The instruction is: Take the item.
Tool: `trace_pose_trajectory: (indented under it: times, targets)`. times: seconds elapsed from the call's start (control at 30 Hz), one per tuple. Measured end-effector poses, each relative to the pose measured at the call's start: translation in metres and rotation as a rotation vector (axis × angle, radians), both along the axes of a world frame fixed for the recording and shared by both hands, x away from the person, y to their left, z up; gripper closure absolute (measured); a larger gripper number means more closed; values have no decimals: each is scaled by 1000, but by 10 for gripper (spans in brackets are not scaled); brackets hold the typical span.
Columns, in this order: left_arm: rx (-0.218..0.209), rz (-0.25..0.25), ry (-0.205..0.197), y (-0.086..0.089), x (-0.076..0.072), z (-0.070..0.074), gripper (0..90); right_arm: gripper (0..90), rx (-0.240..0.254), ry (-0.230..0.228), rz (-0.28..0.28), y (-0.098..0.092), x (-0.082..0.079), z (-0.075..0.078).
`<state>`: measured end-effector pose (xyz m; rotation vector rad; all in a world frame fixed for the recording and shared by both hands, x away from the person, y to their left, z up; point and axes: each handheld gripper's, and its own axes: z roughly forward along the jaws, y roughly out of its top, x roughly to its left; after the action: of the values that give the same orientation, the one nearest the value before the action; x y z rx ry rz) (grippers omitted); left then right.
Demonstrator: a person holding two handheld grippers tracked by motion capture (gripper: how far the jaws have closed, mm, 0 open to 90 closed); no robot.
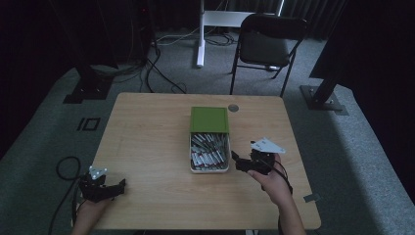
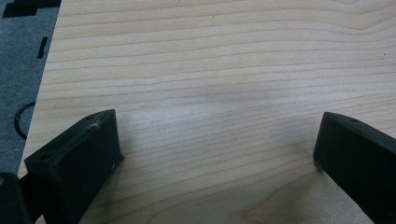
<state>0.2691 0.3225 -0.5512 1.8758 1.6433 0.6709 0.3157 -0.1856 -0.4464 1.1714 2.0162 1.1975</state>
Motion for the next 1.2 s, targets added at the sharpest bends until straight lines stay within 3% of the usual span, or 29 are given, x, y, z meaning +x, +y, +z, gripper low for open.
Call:
trace_pose_trajectory:
  times: [0.33, 0.5, 0.8, 0.87, 1.0, 1.1, 1.2]
  targets:
    - [0, 0, 0, 0, 0, 0, 14, 233, -3, -12, 57, 25, 2, 2]
    - [0, 0, 0, 0, 0, 0, 14, 390, -14, -6, 74, 37, 2, 3]
    - [0, 0, 0, 0, 0, 0, 15, 522, -23, -12, 130, 54, 2, -2]
    - [0, 0, 0, 0, 0, 0, 14, 547, -48, -19, 142, 57, 2, -5]
    - [0, 0, 0, 0, 0, 0, 15, 595, -47, 33, 157, 61, 4, -12]
    - [0, 0, 0, 0, 0, 0, 15, 729, -75, 41, 177, 65, 4, -18]
    - [0, 0, 0, 0, 0, 0, 15, 768, -109, 45, 173, 70, 4, -23]
